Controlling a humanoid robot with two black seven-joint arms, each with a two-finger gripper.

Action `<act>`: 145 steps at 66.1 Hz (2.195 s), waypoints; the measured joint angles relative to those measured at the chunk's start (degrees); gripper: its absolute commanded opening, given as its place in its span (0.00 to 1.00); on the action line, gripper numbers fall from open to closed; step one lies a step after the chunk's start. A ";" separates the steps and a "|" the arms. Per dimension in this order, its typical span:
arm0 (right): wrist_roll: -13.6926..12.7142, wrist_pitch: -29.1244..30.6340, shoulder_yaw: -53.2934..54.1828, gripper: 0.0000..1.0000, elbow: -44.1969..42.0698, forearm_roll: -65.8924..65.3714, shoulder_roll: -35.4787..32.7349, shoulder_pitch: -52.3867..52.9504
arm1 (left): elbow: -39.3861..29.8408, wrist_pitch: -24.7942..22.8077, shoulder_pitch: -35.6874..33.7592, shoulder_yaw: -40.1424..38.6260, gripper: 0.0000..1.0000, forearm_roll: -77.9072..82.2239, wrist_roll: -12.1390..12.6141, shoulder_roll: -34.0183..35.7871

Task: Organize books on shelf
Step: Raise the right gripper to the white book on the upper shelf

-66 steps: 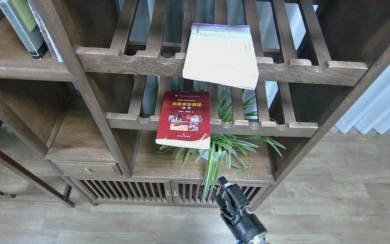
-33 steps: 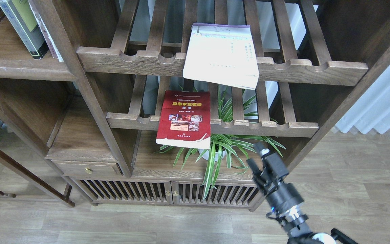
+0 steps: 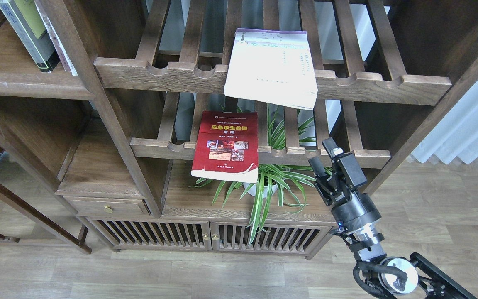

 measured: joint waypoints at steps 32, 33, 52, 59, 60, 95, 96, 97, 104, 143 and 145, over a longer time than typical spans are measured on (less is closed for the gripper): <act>-0.48 0.00 -0.10 0.98 3.42 -6.25 0.90 1.43 | 0.54 0.00 -0.14 0.00 1.00 0.00 0.00 0.00; -0.48 0.00 -0.10 0.98 3.45 -6.37 0.90 1.69 | 0.55 0.00 -0.14 0.00 1.00 0.00 0.00 0.00; -0.49 0.00 -0.70 0.98 5.62 -10.27 2.17 5.80 | 0.64 0.00 -0.18 -0.30 1.00 0.00 -0.04 0.00; -0.58 0.00 -0.89 0.98 6.01 -12.00 3.77 6.12 | 0.68 0.00 -0.18 -0.60 1.00 -0.01 -0.08 0.00; -0.61 0.00 -0.91 0.98 6.07 -12.29 4.02 6.13 | 0.69 0.00 -0.18 -0.62 1.00 -0.02 -0.07 0.00; -0.85 0.00 -0.45 0.99 5.96 -14.70 7.41 10.56 | 1.73 0.02 -0.27 -0.97 1.00 -0.24 -0.09 0.07; -0.85 0.00 -0.45 0.99 5.95 -14.71 7.41 10.62 | 1.75 0.02 -0.27 -0.97 1.00 -0.25 -0.09 0.07; -0.85 0.00 -0.45 0.99 5.95 -14.71 7.41 10.68 | 1.76 0.02 -0.27 -0.97 1.00 -0.25 -0.09 0.07; -0.84 0.00 -0.45 0.99 5.94 -14.74 7.40 10.93 | 1.79 0.02 -0.31 -0.98 1.00 -0.25 -0.09 0.06; -0.84 -8.52 -0.45 0.99 3.43 -13.84 11.35 15.28 | 1.88 0.00 -0.81 -0.82 1.00 -0.20 0.00 0.09; -0.84 -8.83 -0.39 0.98 3.36 -13.67 11.48 15.44 | 1.88 0.00 -0.81 -0.86 1.00 -0.20 0.00 0.12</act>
